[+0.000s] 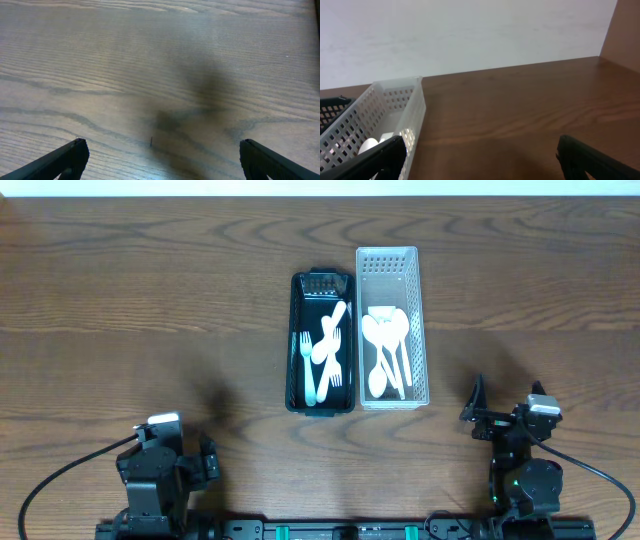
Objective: Pack container
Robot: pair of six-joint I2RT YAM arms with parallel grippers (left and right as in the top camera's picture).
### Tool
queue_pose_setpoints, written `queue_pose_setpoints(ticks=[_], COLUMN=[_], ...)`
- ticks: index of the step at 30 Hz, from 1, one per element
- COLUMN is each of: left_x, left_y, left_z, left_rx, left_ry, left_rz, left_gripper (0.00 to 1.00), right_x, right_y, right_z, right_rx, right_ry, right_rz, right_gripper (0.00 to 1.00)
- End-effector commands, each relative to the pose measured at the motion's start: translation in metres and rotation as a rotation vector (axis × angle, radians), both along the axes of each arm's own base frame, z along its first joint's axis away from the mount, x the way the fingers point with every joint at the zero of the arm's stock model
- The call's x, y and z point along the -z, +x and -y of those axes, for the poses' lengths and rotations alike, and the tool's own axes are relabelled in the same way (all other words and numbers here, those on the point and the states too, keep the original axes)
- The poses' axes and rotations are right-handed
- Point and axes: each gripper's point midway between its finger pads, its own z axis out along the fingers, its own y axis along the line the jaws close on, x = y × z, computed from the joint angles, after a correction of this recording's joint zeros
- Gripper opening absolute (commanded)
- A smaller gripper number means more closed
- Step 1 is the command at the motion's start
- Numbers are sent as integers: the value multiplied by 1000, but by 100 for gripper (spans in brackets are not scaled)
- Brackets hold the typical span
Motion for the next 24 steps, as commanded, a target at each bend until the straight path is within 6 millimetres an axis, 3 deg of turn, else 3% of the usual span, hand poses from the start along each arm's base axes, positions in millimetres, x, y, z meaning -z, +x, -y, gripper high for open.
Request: queue_pose_setpoints(ticks=[1, 7, 12, 16, 20, 24], left_x=[-3, -4, -53, -85, -92, -85], left_y=[0, 1, 51, 69, 75, 79], left_z=[0, 0, 12, 17, 17, 22], left_rx=[7, 7, 53, 72, 77, 98], left_ry=[5, 5, -45, -61, -65, -72], left_rz=[10, 20, 407, 682, 805, 819], left_gripper=[98, 98, 98, 98, 98, 98], right_x=[1, 1, 1, 1, 1, 1], right_y=[0, 0, 0, 0, 0, 0], right_z=[2, 2, 2, 2, 2, 2], right_rx=[9, 9, 9, 9, 9, 9], right_ry=[15, 15, 15, 15, 15, 15], right_rz=[3, 3, 4, 4, 4, 4], right_gripper=[99, 99, 99, 99, 99, 99])
